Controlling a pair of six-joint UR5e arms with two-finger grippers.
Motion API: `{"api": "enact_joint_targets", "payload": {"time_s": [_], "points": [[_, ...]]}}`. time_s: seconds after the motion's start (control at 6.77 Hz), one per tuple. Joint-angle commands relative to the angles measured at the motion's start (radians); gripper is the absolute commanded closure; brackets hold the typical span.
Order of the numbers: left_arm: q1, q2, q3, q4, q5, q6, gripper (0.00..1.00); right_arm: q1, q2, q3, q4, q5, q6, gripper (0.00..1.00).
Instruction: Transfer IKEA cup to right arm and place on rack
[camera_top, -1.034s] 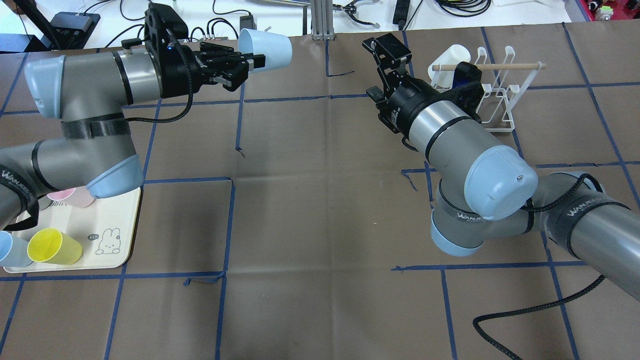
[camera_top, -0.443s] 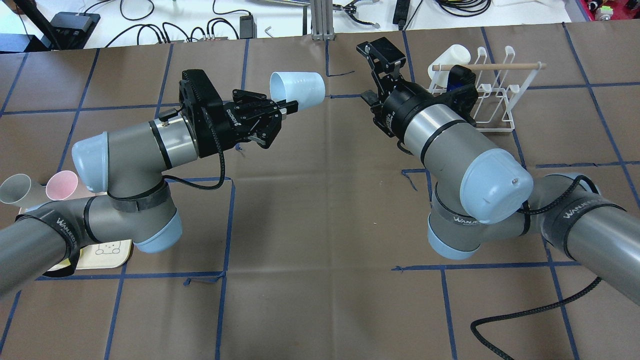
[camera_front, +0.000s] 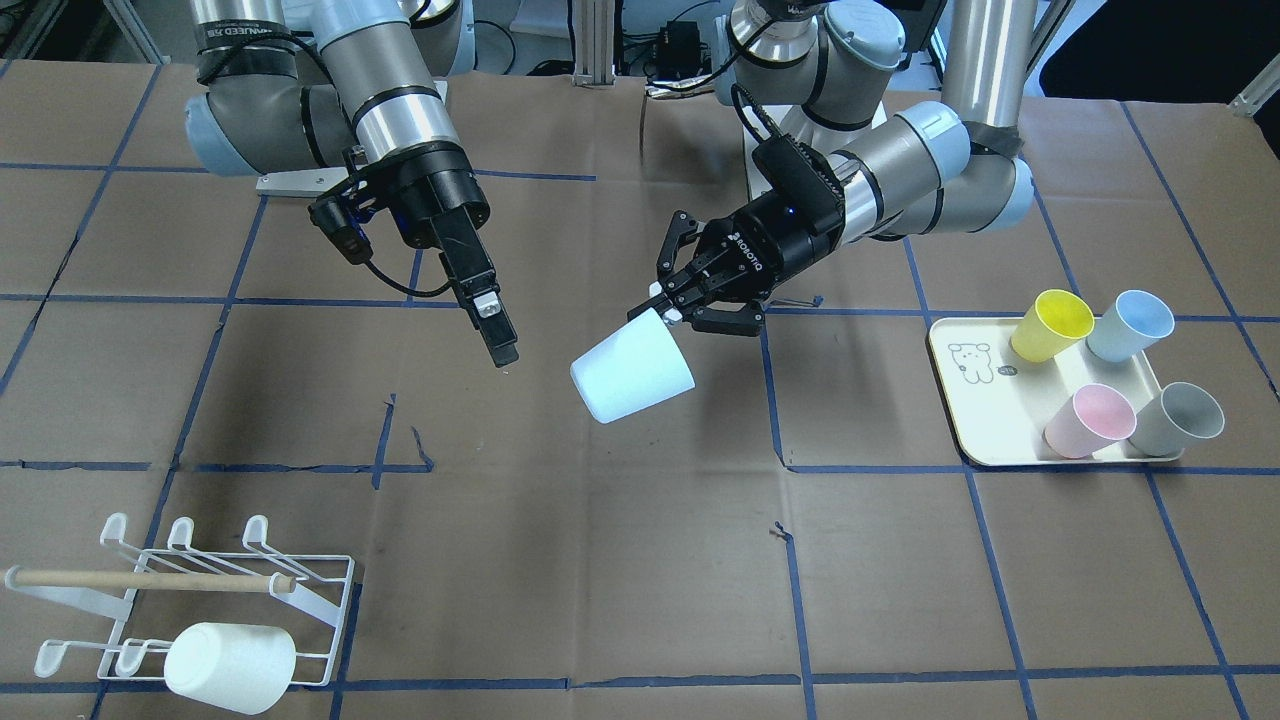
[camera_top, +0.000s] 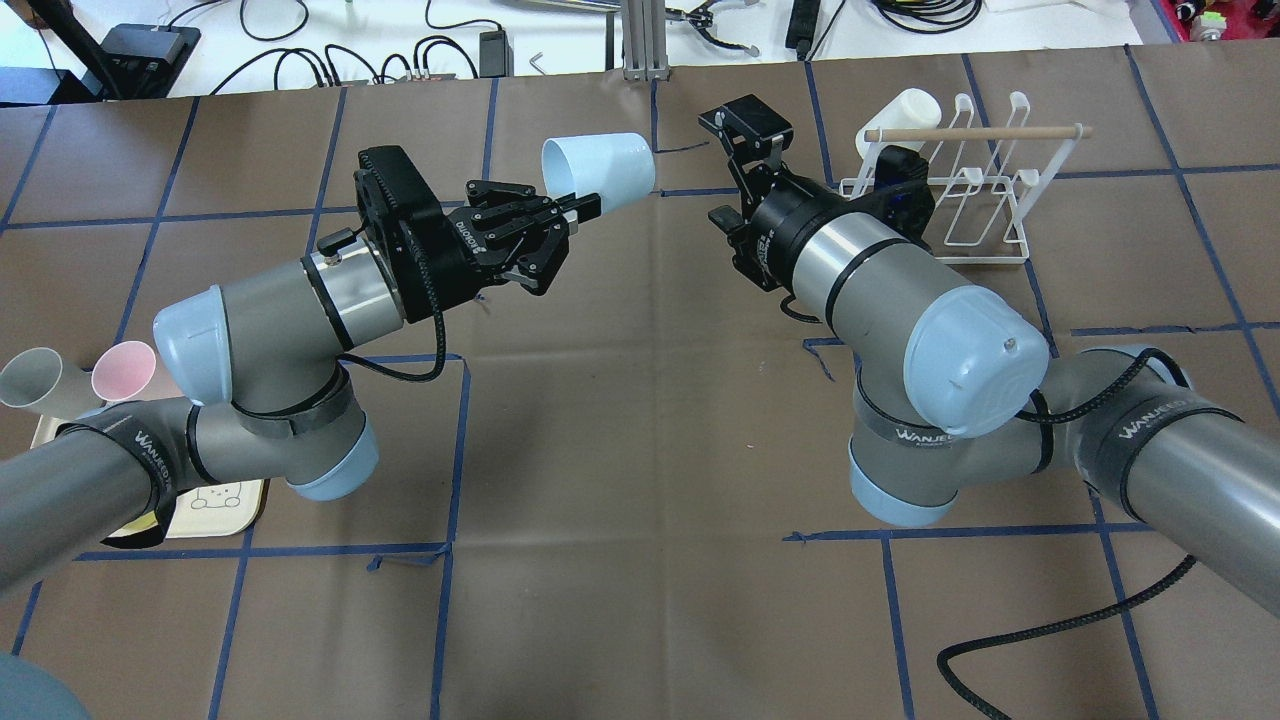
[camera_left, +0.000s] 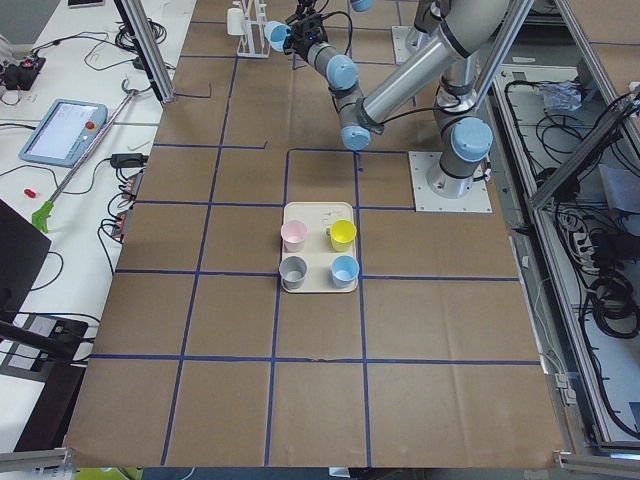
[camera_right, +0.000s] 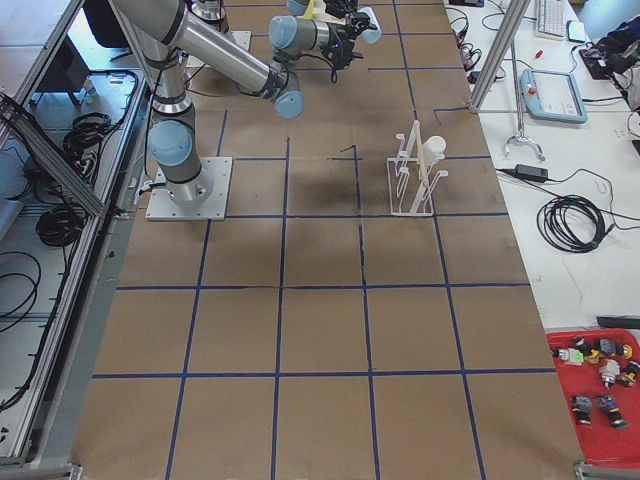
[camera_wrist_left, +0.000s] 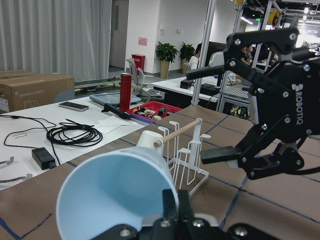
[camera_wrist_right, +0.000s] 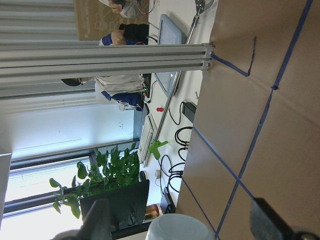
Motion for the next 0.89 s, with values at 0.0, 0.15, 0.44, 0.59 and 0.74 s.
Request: {"api": "enact_joint_targets", "payload": {"time_s": [0.0,0.15,0.44,0.59,0.74], "points": [[-0.004,0.002,0.006,0.007,0.002,-0.018,0.91,0.012,-0.013,-0.009,0.061,-0.001,0.036,0.0],[-0.004,-0.001,0.006,0.008,0.001,-0.018,0.91,0.025,-0.013,-0.024,0.066,-0.001,0.039,0.0],[-0.007,-0.001,0.006,0.007,0.001,-0.019,0.89,0.06,-0.012,-0.078,0.167,0.001,0.131,0.02],[-0.007,-0.001,0.006,0.007,0.001,-0.021,0.89,0.063,-0.009,-0.081,0.175,0.001,0.151,0.02],[-0.007,-0.001,0.006,0.007,0.001,-0.021,0.89,0.072,-0.007,-0.083,0.176,0.001,0.165,0.02]]}}
